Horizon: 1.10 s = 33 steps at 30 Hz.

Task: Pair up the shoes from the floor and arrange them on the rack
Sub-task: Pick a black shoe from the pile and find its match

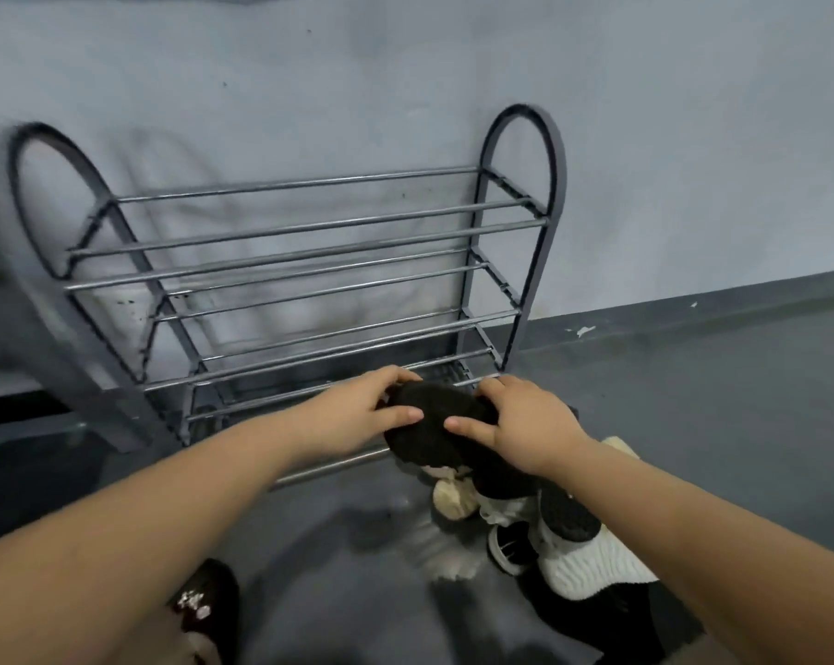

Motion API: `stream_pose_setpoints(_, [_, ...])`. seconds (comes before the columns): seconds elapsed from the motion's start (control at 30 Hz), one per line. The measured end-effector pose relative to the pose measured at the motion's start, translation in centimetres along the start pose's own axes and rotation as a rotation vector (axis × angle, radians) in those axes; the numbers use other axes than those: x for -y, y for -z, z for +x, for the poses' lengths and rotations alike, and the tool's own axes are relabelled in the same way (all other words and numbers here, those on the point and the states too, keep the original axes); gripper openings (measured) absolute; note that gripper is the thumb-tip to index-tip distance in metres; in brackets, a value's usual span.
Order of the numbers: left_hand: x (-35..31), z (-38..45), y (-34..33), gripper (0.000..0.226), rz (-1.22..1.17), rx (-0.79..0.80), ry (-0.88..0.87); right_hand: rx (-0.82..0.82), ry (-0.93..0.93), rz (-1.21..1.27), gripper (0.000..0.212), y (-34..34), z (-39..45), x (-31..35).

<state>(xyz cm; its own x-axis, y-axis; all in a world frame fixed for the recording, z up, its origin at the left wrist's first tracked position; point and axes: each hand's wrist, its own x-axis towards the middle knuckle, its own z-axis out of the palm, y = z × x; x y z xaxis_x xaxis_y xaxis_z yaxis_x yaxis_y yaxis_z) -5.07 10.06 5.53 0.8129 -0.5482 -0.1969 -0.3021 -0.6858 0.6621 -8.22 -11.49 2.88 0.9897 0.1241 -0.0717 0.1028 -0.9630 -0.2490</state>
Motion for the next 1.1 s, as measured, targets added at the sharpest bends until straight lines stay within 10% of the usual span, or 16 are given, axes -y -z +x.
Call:
stream_pose_setpoints(0.23, [0.6, -3.6, 0.1, 0.041, 0.008, -0.259, -0.087, -0.180, -0.109, 0.448, 0.036, -2.6, -2.2, 3.9])
stream_pose_setpoints(0.53, [1.3, -4.1, 0.1, 0.044, 0.046, -0.357, -0.079, -0.307, -0.305, 0.481, 0.057, -2.9, -2.8, 5.4])
stream_pose_setpoints(0.73, [0.5, -3.4, -1.7, 0.047, 0.018, -0.404, -0.153, 0.217, -0.658, 1.758, 0.075, -1.6, -2.3, 6.5])
stream_pose_setpoints(0.97, [-0.3, -2.7, -3.2, 0.045, -0.146, -0.250, -0.202, 0.131, -0.700, 1.867, 0.031, -2.3, -1.5, 6.0])
stream_pose_setpoints(1.1, [0.3, -1.9, -3.1, 0.042, -0.526, -0.370, 0.081, 0.183, -0.671, 1.857, 0.018, -2.6, -1.1, 5.6])
